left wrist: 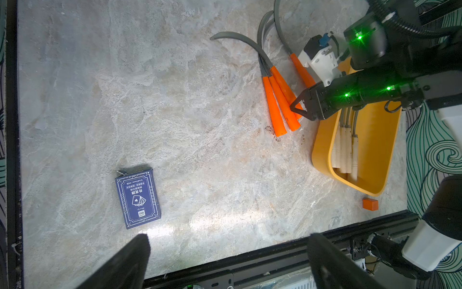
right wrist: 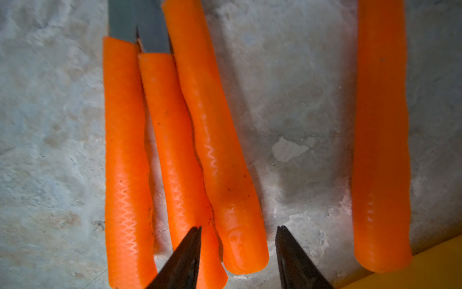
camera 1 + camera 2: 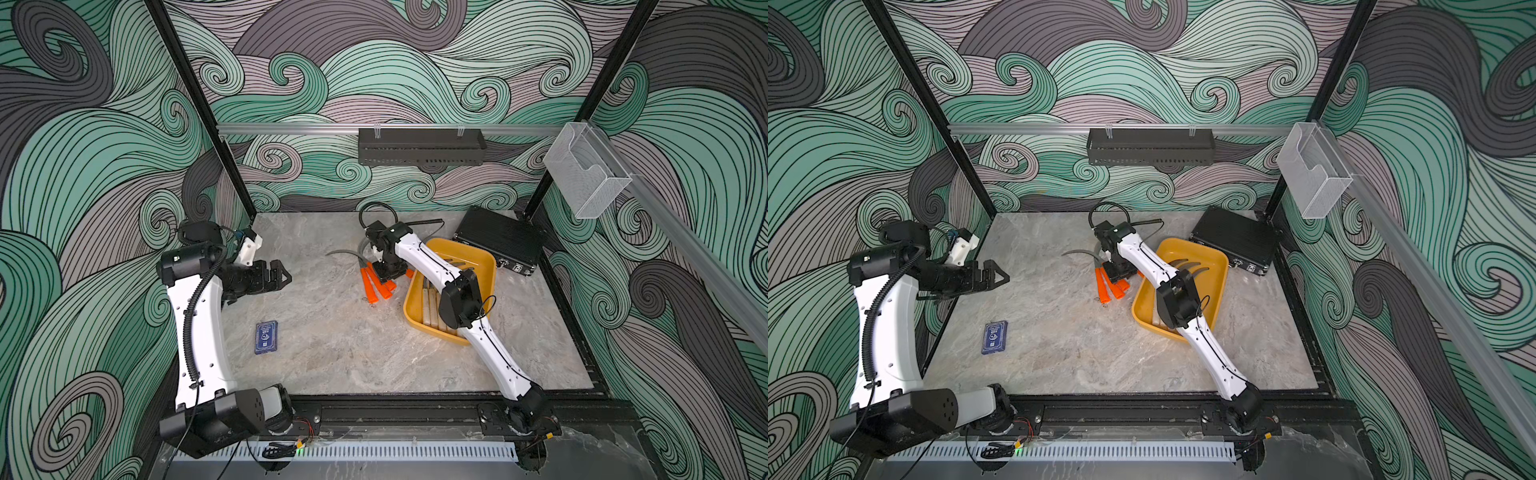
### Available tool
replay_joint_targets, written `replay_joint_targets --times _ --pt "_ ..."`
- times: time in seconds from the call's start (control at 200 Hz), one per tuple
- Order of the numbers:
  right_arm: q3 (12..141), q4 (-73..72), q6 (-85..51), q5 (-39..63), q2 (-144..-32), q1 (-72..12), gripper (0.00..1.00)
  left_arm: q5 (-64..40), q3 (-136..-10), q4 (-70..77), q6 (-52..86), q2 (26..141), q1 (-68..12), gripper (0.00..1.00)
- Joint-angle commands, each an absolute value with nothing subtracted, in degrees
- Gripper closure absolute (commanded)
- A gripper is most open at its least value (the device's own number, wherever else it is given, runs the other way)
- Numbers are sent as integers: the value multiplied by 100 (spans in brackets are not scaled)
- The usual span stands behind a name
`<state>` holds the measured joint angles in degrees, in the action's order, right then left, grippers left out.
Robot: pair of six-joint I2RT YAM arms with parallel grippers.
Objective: Put small sickles into storage boxes
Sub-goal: Pick up the sickle at the center of the board.
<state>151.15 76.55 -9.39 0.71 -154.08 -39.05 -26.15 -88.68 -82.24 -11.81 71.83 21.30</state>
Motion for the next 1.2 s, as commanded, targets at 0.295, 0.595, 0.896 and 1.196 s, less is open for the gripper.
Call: replay_joint_targets --times 0.295,0.595,0.896,1.196 --pt "15134 7740 -879 -152 -15541 -3906 50 -2773 -8916 -8165 -1180 7248 2179 2" --pt "15032 7743 -828 -82 -15592 -3989 51 -2787 -8897 -8165 -1180 7214 2171 1" --pt "14905 7739 -836 -232 -15574 -4074 54 -2794 -8879 -8156 -1175 7181 2177 2" --pt "14752 7743 -920 -339 -15592 -4122 56 -2835 -8817 -8130 -1143 7145 2175 1"
